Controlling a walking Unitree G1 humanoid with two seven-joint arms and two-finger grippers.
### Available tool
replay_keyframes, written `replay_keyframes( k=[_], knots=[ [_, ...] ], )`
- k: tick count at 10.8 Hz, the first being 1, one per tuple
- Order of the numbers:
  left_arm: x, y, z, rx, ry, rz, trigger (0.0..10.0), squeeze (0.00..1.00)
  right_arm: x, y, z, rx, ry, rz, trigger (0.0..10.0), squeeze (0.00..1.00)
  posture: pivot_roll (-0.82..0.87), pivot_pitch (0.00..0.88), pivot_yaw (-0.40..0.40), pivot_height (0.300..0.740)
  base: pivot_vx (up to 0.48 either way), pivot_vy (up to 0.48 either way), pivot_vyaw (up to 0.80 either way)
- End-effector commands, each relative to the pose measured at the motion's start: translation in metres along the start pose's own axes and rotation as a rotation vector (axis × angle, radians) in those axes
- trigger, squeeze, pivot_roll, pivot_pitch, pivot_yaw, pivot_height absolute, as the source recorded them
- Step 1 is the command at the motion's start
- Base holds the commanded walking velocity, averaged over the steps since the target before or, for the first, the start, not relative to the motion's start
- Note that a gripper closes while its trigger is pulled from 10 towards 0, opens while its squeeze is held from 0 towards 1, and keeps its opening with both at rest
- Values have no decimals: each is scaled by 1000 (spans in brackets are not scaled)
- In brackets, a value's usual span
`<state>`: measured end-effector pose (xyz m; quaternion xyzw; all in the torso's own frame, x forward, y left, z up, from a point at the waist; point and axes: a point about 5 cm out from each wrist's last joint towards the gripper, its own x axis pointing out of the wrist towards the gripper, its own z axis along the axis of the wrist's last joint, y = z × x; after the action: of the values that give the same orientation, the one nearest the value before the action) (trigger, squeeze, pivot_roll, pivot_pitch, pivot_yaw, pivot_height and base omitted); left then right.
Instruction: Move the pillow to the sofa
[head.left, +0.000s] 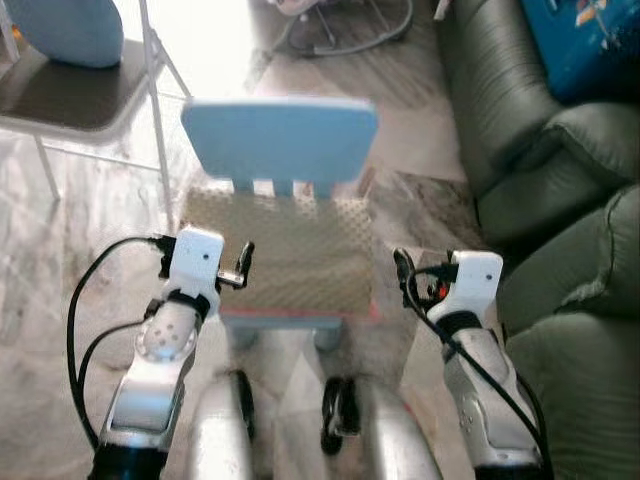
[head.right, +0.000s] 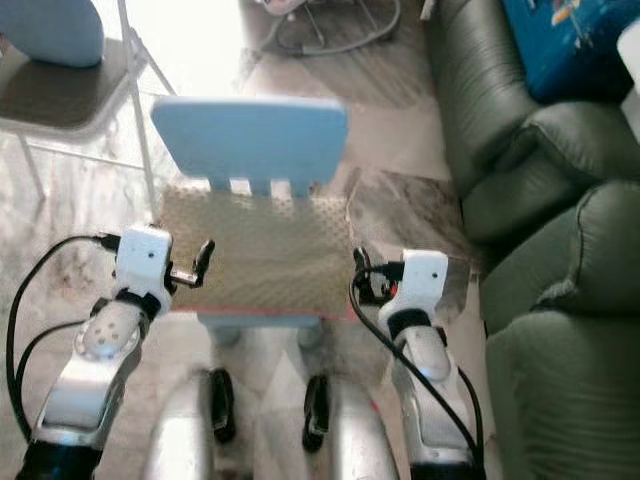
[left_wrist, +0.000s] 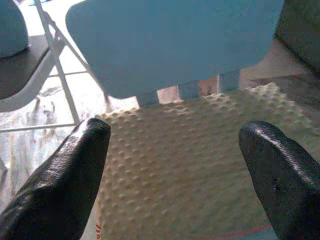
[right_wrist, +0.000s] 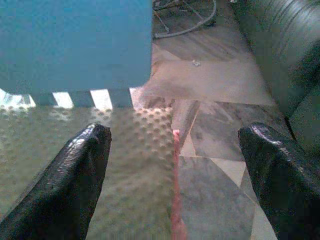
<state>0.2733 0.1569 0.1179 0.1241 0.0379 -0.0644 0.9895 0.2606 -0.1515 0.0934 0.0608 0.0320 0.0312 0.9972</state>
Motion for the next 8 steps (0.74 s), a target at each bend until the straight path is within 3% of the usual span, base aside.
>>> replay_keyframes(
  k=[1,2,3,8],
  knots=[
    [-2,2,-5,16,29,25,10000,0,-3,0,-4,6,21,-1,10000,0,-9,312,-56,610,0,0,0],
    [-2,8,-6,26,34,73,10000,0,-2,-1,-4,7,22,1,10000,0,-9,308,-56,610,0,0,0],
    [-2,12,-8,11,40,101,10000,1000,-1,0,-3,15,13,15,10000,1000,-7,306,-58,610,0,0,0],
    [0,27,-9,43,57,215,10000,1000,5,2,1,14,-7,53,10000,1000,-1,287,-62,610,0,0,0]
  ],
)
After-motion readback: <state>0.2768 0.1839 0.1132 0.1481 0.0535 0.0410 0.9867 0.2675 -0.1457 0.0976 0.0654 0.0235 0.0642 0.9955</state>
